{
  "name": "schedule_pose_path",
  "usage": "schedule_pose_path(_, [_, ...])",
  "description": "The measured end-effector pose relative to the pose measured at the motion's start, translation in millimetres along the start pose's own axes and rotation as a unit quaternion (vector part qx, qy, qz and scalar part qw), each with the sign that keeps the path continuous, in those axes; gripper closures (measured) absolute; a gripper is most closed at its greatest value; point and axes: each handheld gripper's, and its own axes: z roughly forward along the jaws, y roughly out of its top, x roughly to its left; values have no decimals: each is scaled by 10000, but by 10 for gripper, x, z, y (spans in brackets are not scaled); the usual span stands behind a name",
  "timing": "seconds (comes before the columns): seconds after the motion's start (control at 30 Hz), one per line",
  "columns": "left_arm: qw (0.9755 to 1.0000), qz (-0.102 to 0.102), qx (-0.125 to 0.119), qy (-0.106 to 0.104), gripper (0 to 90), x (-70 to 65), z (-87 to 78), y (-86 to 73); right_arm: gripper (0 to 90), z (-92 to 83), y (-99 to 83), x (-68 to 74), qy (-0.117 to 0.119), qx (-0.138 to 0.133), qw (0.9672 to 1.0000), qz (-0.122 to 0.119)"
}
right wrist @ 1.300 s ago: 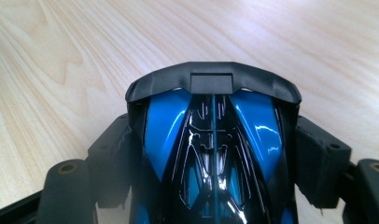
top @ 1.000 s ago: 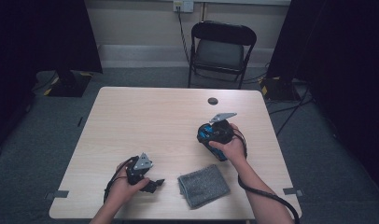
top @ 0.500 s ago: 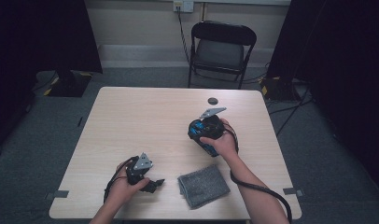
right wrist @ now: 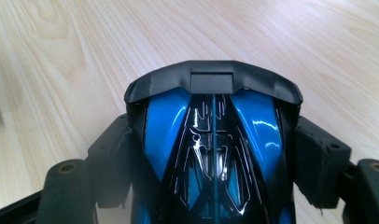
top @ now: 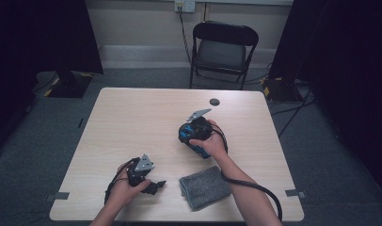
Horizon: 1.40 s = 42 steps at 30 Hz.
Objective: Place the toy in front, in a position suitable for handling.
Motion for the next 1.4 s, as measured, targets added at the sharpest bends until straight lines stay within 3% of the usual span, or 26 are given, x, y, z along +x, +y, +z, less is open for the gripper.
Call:
schedule_pose_path(0.27, [10000,7,0,9,112,0,-1,0,253,186,12,54,90,152,9997,-161])
schedule_pose_path(0.67, [10000,-15,6,2,112,-3,-1,-1,249,315,-35,72,65,235,9996,-155])
schedule_pose_path(1.03, [10000,-13,-2,-8,112,-3,1,-1,242,325,-24,83,28,337,9990,-292])
schedule_pose_path(1.4, [10000,-21,1,0,112,-5,0,-1,149,174,-30,35,46,93,9999,-58])
